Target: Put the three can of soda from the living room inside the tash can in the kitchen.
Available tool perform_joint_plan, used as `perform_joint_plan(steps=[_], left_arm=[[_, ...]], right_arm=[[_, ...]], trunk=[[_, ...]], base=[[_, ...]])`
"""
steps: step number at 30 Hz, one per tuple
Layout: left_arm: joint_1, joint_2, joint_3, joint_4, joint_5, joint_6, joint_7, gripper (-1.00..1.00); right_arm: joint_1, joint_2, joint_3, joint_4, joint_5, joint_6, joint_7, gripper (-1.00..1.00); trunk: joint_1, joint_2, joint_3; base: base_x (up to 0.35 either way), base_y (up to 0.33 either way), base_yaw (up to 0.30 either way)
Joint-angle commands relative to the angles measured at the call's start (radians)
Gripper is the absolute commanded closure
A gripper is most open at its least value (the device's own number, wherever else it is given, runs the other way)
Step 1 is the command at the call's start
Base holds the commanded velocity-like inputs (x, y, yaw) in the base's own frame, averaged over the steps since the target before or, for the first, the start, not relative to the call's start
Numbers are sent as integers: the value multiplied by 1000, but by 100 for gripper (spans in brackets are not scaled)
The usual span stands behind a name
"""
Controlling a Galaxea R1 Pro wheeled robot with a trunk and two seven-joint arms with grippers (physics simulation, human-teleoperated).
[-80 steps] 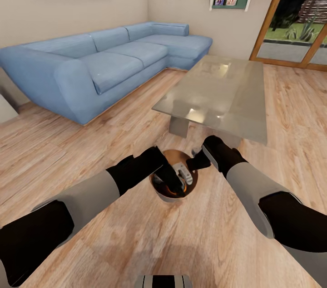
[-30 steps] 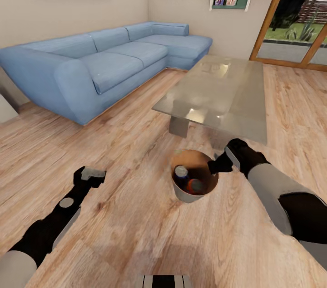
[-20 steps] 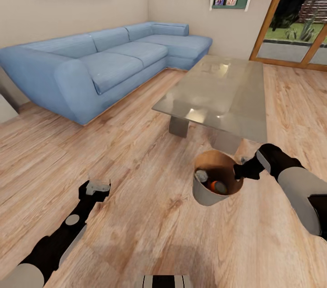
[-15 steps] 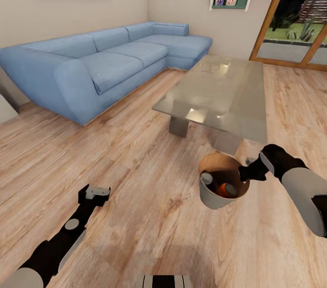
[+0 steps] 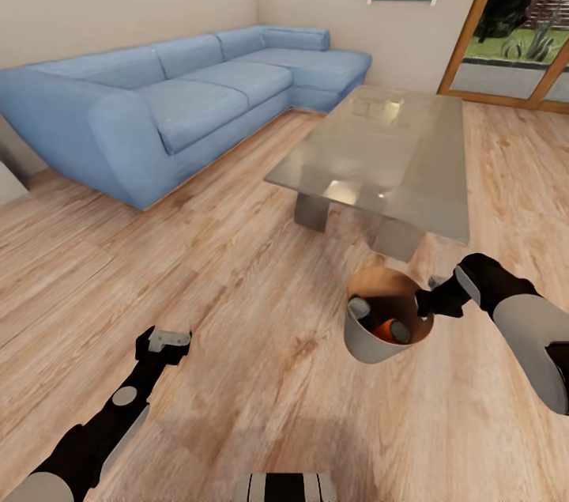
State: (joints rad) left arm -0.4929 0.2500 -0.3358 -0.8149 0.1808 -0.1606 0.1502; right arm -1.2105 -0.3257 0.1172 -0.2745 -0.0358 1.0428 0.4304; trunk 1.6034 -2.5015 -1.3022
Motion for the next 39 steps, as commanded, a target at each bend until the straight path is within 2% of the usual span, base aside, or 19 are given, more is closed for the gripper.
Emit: perform_joint_plan(steps=[1,11,13,18,30,39], left_arm=[[0,0,0,0,0,0,0,-100],[0,0,0,-1,0,0,-1,-100],[0,0,0,-1,1,-1,-1,-100],[1,0,0,-1,1,-1,0,-100],[1,0,-2,0,-1,-1,2,-100],[2,-1,-2,0,-1,-3,-1,-100]], right_arm=[[0,-5,-5,0,-26,4,9,100],[2,-28,-2,-2,-17,4,83,100],[3,-31,-1,-3,-17,4,91,100],[3,-32,0,-3,-16,4,95,100],[4,-33,1,-7,-15,4,96,100],[5,-32,1,-6,-15,4,97,100]], trunk=[[0,0,-4],[5,-3,-43],[5,-3,-43],[5,-3,-43],[10,-6,-89],[10,-6,-89]], base=[[0,0,0],[0,0,0],[0,0,0],[0,0,0],[0,0,0],[0,0,0]])
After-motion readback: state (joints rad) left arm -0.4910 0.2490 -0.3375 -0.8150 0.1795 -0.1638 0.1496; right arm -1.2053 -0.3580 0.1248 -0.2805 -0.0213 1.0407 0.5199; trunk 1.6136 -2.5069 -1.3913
